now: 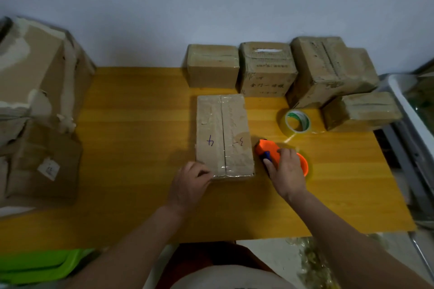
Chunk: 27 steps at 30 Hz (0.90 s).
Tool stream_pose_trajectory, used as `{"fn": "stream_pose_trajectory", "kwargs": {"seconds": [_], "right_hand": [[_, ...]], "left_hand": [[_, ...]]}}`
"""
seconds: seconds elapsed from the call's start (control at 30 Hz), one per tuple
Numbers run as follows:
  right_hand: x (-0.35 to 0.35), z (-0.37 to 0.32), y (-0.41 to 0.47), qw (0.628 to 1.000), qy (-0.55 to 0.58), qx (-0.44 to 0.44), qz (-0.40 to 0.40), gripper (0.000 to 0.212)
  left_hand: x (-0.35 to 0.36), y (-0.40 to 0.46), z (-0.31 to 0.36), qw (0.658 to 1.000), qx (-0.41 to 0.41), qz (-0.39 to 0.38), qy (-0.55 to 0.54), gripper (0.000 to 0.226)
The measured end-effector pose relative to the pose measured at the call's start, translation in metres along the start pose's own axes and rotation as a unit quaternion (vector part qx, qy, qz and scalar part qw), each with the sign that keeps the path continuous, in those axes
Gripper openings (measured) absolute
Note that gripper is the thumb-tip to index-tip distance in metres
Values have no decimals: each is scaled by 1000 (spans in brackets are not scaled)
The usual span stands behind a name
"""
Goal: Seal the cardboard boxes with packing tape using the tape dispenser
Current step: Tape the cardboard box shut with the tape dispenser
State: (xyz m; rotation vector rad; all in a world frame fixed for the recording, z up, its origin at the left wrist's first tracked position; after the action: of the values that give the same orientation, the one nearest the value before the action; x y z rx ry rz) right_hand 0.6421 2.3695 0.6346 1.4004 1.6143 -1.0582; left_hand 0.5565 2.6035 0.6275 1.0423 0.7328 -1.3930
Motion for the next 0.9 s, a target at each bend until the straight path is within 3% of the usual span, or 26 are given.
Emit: {"fn": "stream_pose_trajectory", "kwargs": {"seconds": [0.1,0.23,0.37,0.5,0.63,0.77,0.83,0.9], "right_hand": [[16,15,5,997,-23,56,-54,58],[26,35,6,992,-25,112,-49,68],[32,51,6,986,-61,103,-120,44],[14,59,5,993,29,82,-76,25],[-12,64,-2,982,158,62,-87,25],[-50,55,-13,928,333,51,-158,7],[-69,47,-19,900,377,27,-216,6],[-84,41,-23,880,389,-9,-272,12]], "left_hand": [[12,-7,10,997,28,-19,70,55],[27,-30,19,982,25,-72,174,89],[33,-41,21,946,-28,-208,247,106],[26,-31,32,914,-72,-277,288,83],[10,-12,39,942,-137,-250,177,71],[-23,19,40,977,-196,-82,8,32],[-33,40,40,959,-255,-40,-115,35],[-37,58,44,920,-299,-46,-249,37]]}}
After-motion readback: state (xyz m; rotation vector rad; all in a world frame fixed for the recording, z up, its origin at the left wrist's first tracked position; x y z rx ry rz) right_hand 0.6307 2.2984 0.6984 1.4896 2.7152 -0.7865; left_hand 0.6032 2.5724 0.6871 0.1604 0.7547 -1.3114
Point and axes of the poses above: each hand's wrist, its own y-axis towards the middle knuckle, its own x-axis out of the palm, z = x × y, the point moved 5 cm from there along y, towards the middle knuckle, and after that the axes turned 1 degree about -x, right-handed, at the moved point
